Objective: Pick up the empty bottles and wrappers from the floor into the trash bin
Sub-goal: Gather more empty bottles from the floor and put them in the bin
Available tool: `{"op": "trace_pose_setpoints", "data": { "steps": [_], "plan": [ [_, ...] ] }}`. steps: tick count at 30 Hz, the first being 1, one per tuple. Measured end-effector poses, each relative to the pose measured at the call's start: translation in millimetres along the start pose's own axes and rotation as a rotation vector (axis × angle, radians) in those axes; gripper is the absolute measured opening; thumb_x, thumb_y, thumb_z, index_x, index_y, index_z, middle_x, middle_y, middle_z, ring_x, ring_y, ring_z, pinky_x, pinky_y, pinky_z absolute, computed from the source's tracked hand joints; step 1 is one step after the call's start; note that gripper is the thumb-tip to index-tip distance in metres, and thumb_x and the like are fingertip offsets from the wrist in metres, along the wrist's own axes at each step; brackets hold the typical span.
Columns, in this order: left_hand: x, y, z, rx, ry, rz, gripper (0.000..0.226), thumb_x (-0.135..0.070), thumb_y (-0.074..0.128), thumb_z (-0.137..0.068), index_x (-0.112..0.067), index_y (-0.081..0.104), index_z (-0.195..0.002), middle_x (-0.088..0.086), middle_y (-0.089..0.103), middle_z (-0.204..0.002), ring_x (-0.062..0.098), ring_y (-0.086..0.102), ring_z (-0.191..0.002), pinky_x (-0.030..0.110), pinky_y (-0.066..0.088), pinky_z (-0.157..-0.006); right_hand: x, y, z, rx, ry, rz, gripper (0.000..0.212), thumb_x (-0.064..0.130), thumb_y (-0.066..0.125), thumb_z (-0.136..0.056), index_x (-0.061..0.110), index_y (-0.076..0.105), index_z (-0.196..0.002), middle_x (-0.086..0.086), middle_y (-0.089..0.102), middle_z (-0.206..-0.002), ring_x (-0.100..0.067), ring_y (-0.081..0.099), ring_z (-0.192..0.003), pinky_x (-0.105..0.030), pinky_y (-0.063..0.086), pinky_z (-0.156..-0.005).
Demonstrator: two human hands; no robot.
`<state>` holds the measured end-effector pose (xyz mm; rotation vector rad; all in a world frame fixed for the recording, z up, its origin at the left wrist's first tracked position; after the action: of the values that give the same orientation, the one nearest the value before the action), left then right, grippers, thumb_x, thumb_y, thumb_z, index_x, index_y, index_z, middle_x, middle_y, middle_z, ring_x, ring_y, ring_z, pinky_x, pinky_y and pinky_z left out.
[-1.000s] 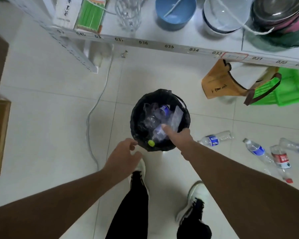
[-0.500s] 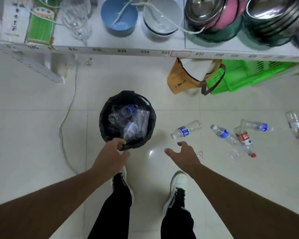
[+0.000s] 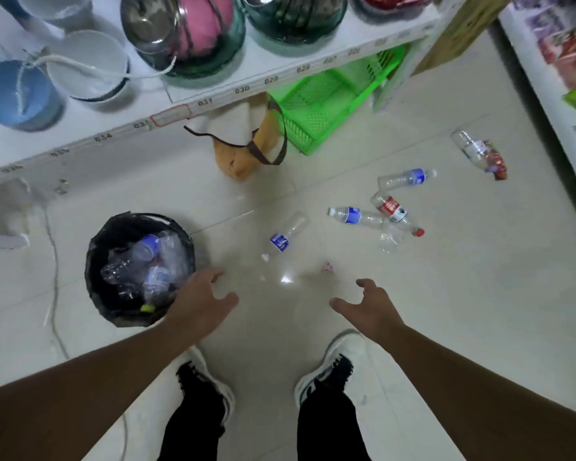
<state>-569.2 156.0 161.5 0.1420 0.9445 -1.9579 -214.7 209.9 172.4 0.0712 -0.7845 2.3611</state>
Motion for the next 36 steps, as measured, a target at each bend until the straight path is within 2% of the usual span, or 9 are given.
{"op": "trace_pose_setpoints", "data": {
  "steps": [3,6,11,15,21,26,29,31,36],
  "plan": [
    [-30.4,25.6,-6.9,-0.017,-0.004,-0.070,0.068,-0.034,0.085,-0.086,-0.019,0.062,-0.148,0.009,0.064,-0.146,0.026,0.060,-0.135,0.035,0.044,-0.113,-30.9,-27.5,-5.0,0.023,-0.005,-0.002,0.097,0.064,0.078,-0.080,0.024,0.039,-0.159,-0.010,0.048,-0.153,-0.032,0.053,-0.139,-0.046,0.047,-0.113],
    [-62.2,50.8,-6.8,-0.027,-0.041,-0.074,0.069,-0.034,0.087,-0.085,-0.020,0.061,-0.147,0.011,0.063,-0.144,0.030,0.061,-0.131,0.042,0.048,-0.112,-55.8,-51.6,-7.0,0.044,-0.023,-0.025,0.098,0.065,0.078,-0.077,0.027,0.039,-0.159,-0.008,0.047,-0.153,-0.032,0.052,-0.140,-0.045,0.046,-0.113],
    [-115.8,86.0,-8.8,-0.015,-0.035,-0.129,0.078,-0.046,0.084,-0.083,-0.027,0.053,-0.152,0.005,0.060,-0.144,0.026,0.059,-0.131,0.038,0.046,-0.104,-82.9,-80.2,-20.0,0.064,-0.049,-0.011,0.096,0.064,0.077,-0.076,0.027,0.040,-0.156,-0.007,0.049,-0.150,-0.029,0.056,-0.136,-0.040,0.047,-0.108],
    [-144.5,107.0,-25.9,0.031,-0.035,-0.134,0.085,-0.052,0.079,-0.079,-0.032,0.045,-0.155,0.001,0.055,-0.147,0.025,0.056,-0.135,0.044,0.048,-0.109,-92.6,-80.9,-37.1,0.073,-0.029,-0.011,0.092,0.060,0.077,-0.080,0.027,0.041,-0.157,-0.008,0.050,-0.149,-0.030,0.057,-0.134,-0.042,0.049,-0.107],
    [-143.2,135.2,-81.5,0.083,-0.039,-0.197,0.091,-0.047,0.078,-0.082,-0.027,0.038,-0.161,0.004,0.052,-0.150,0.029,0.051,-0.139,0.050,0.047,-0.113,-79.2,-39.9,-87.9,0.072,-0.036,0.038,0.077,0.050,0.074,-0.088,0.028,0.043,-0.155,-0.010,0.059,-0.141,-0.031,0.060,-0.130,-0.044,0.050,-0.108],
    [-113.6,185.2,-188.0,0.038,0.006,-0.255,0.089,-0.044,0.078,-0.087,-0.027,0.034,-0.163,0.007,0.045,-0.155,0.033,0.046,-0.139,0.052,0.048,-0.110,-59.6,22.1,-200.9,0.015,-0.140,0.097,0.061,0.042,0.070,-0.094,0.028,0.051,-0.149,-0.010,0.061,-0.135,-0.033,0.061,-0.126,-0.043,0.051,-0.104],
    [-84.1,231.8,-260.9,-0.011,0.022,-0.297,0.091,-0.043,0.077,-0.087,-0.028,0.030,-0.164,0.007,0.042,-0.157,0.035,0.044,-0.141,0.056,0.049,-0.108,-62.6,74.5,-285.0,0.022,-0.260,0.233,0.054,0.044,0.067,-0.095,0.031,0.051,-0.145,-0.007,0.056,-0.135,-0.035,0.058,-0.123,-0.046,0.054,-0.097],
    [-63.0,261.4,-300.3,-0.050,0.036,-0.350,0.087,-0.039,0.076,-0.084,-0.029,0.034,-0.160,0.008,0.045,-0.151,0.038,0.046,-0.137,0.057,0.051,-0.104,-76.6,107.1,-332.7,-0.003,-0.300,0.290,0.051,0.044,0.066,-0.095,0.032,0.048,-0.142,-0.006,0.052,-0.131,-0.035,0.057,-0.119,-0.047,0.056,-0.089],
    [-23.9,296.0,-341.5,-0.125,0.087,-0.424,0.067,-0.030,0.076,-0.082,-0.019,0.049,-0.141,0.015,0.049,-0.134,0.045,0.051,-0.121,0.057,0.053,-0.092,-104.3,151.7,-387.3,-0.076,-0.455,0.365,0.023,0.035,0.054,-0.106,0.019,0.056,-0.123,-0.010,0.058,-0.122,-0.039,0.062,-0.105,-0.045,0.052,-0.072]
  ]
}}
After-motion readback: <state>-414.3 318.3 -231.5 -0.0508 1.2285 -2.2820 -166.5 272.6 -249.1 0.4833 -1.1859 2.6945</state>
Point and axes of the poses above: each hand's wrist, its own z-axis away from the middle knuckle, its own y-axis out of the palm, x = y × z, the point moved 6 cm from there along -z, towards the middle knuckle
